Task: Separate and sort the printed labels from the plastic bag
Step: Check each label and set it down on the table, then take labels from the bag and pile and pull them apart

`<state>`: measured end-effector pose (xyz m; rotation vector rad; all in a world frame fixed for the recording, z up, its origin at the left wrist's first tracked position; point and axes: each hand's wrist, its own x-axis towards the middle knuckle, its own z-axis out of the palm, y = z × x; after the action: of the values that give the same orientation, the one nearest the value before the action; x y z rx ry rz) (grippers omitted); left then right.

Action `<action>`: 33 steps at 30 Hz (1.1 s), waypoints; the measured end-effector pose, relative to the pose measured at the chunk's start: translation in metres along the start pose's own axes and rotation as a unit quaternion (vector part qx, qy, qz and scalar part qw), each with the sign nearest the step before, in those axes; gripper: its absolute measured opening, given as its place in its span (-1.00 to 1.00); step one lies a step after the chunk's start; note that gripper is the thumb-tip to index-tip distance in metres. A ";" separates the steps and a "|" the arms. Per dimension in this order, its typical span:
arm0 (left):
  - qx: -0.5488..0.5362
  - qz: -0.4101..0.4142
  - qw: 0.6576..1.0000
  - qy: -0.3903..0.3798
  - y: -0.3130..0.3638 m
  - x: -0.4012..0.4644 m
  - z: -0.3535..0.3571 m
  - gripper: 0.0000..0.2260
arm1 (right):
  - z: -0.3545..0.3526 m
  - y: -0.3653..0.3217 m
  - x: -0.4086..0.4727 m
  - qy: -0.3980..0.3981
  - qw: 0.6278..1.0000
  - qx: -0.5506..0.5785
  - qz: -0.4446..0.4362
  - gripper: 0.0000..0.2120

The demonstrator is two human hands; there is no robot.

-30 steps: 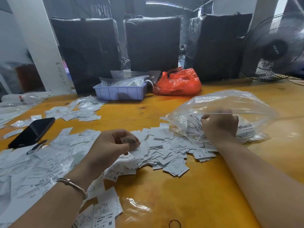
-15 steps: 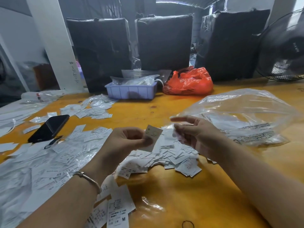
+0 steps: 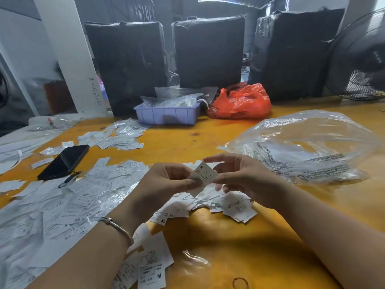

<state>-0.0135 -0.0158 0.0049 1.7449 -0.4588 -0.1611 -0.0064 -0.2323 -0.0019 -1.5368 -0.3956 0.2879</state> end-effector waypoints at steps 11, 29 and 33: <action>0.010 0.005 1.000 0.007 0.001 -0.001 0.000 -0.76 | 0.011 -0.016 -0.009 0.113 0.955 -0.230 -0.151 -0.74; -0.007 0.085 0.994 0.068 0.007 -0.003 0.004 -0.60 | 0.004 -0.002 0.000 0.215 0.955 -0.183 -0.088 -0.68; -0.002 0.086 0.996 0.039 0.007 -0.003 0.006 -0.52 | 0.008 -0.005 -0.003 0.103 0.980 -0.159 -0.067 -0.65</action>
<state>-0.0196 -0.0212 0.0095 1.6920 -0.5485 0.0286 -0.0123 -0.2264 0.0031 -1.8233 -0.3925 -0.0451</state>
